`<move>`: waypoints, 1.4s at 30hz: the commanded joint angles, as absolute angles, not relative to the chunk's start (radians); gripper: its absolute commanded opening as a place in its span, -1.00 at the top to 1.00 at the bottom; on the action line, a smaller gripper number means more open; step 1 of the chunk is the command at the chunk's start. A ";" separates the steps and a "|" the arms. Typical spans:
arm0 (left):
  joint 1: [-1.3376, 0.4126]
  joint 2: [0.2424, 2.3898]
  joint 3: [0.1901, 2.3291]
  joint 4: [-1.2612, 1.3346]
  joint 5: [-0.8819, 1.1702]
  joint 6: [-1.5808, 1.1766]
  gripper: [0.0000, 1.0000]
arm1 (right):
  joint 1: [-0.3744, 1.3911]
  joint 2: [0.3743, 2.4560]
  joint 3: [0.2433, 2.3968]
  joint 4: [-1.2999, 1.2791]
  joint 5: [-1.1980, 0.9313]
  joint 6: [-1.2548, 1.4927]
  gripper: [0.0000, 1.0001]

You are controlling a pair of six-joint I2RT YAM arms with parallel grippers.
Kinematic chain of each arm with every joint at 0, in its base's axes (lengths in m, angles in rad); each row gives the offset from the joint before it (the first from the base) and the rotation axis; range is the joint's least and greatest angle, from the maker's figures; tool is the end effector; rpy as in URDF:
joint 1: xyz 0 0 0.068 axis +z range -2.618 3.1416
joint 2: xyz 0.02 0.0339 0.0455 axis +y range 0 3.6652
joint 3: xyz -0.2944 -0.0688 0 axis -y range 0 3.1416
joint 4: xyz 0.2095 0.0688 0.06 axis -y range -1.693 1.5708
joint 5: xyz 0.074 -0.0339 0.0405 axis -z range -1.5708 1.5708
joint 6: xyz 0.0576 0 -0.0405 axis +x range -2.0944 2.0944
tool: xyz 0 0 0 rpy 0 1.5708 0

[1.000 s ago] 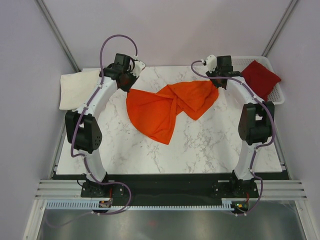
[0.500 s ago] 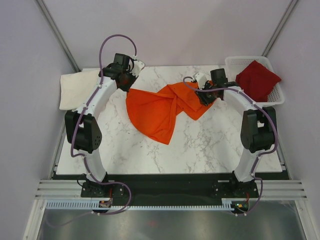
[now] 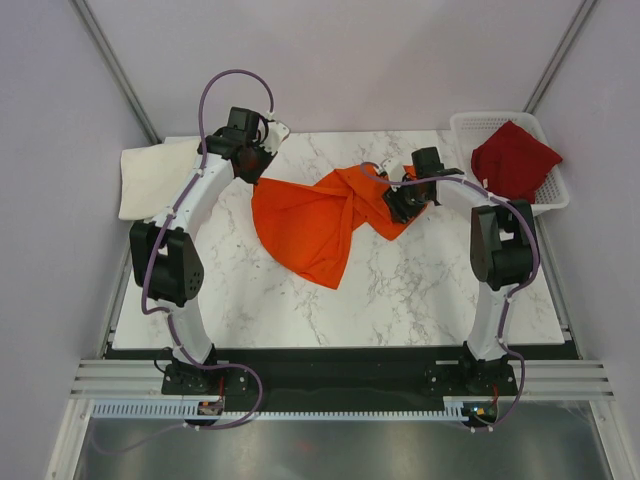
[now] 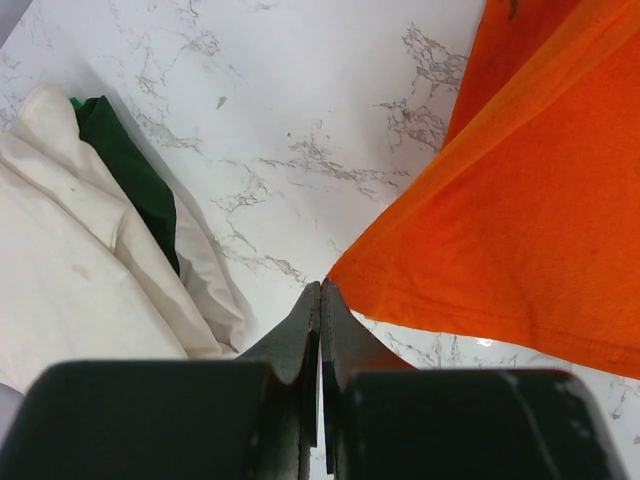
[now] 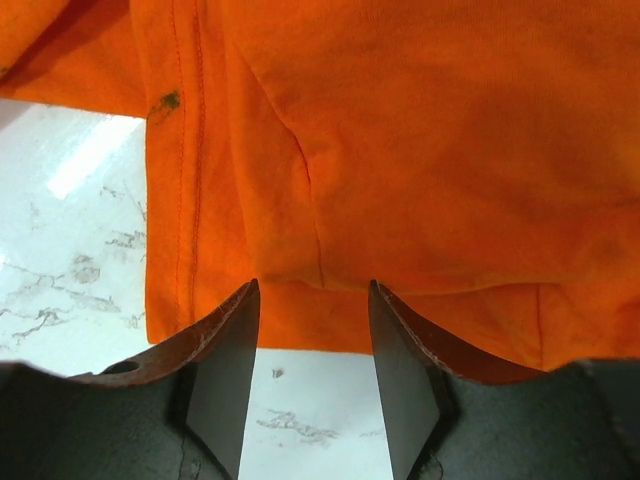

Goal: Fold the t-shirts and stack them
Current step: Flatten the tshirt out

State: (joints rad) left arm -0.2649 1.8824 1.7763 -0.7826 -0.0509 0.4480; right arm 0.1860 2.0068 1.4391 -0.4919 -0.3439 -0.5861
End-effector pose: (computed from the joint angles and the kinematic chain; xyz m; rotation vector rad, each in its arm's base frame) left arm 0.3944 -0.1040 0.3291 0.8387 2.3161 0.1424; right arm 0.4052 0.0960 0.2065 -1.0714 2.3276 0.3027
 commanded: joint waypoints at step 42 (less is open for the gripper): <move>-0.265 1.898 1.807 -0.756 -0.066 0.449 0.96 | 0.123 2.192 1.972 -0.374 0.003 -0.485 -0.02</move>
State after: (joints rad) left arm -0.2649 1.9049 1.7763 -0.7826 -0.0521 0.4480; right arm 0.1265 2.2963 2.0571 -0.4000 -0.0010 -0.5190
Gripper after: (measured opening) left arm 0.025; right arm 0.523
